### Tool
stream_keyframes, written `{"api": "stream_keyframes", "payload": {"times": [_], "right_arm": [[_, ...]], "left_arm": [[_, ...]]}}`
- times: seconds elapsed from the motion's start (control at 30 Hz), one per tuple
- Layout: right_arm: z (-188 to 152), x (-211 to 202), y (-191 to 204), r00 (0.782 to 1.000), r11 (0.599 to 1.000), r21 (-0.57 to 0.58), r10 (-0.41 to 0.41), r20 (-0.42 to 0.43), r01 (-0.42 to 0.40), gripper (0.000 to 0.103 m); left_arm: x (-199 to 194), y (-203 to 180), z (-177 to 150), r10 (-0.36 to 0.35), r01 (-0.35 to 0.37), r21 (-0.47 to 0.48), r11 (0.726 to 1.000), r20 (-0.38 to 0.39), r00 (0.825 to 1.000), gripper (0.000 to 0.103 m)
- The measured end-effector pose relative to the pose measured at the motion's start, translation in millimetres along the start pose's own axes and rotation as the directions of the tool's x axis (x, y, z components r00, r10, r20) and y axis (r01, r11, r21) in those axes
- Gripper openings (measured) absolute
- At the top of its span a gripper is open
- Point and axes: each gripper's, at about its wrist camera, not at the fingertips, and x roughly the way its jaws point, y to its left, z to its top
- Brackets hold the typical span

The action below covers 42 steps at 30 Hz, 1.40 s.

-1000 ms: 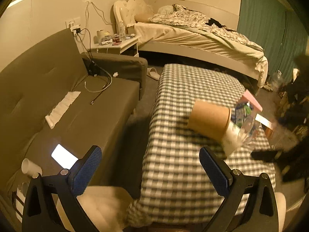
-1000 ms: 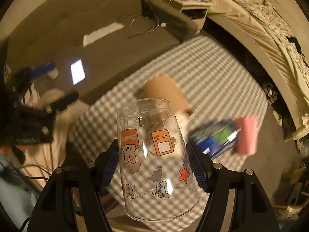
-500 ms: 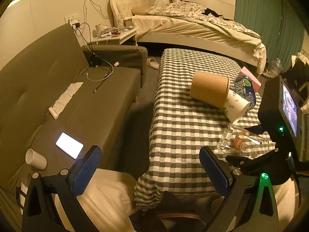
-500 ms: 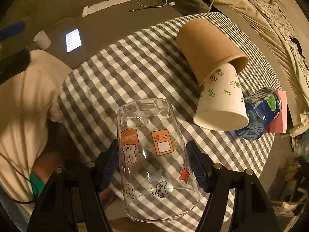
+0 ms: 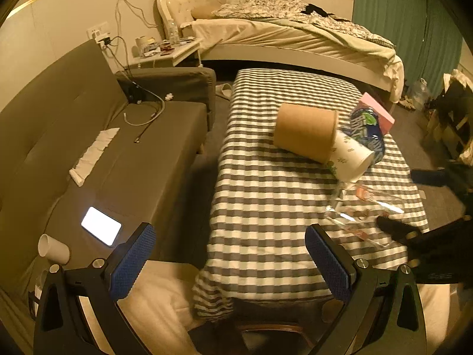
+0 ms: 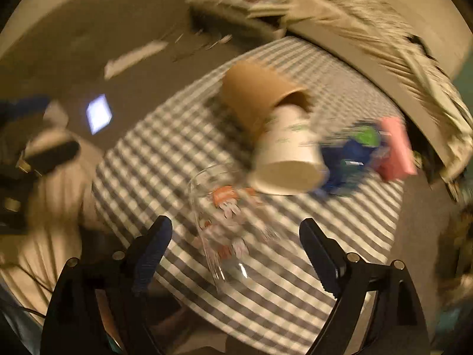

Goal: Flip cup upside down
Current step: 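Lift the clear cup with the right gripper and turn it over, then close the left gripper on the clear cup while the right gripper releases it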

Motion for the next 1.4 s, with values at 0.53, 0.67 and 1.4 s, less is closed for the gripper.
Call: {"api": "stream_keyframes", "payload": {"times": [0.53,0.67,1.4], "right_arm": [[-92.2,-72.5,-84.3,0.980,0.914,0.354,-0.194,-0.045,0.197,0.089],[-114.0,-70.6,-93.4,0.985,0.897,0.410,-0.164,-0.044,0.168,0.089],[-152.4,-49.1,-114.6,0.991,0.847,0.515,-0.105,-0.087,0.135,0.089]], "left_arm": [[16.0,-102.3,44.7,-0.103,0.103,-0.008,0.995,-0.143,0.984,0.103],[29.1,-116.0,51.1,-0.141,0.128,-0.076,0.989,-0.216,0.966,0.103],[104.5,-121.9,22.9,-0.328,0.180,-0.331,0.926,-0.475,0.816,0.086]]}}
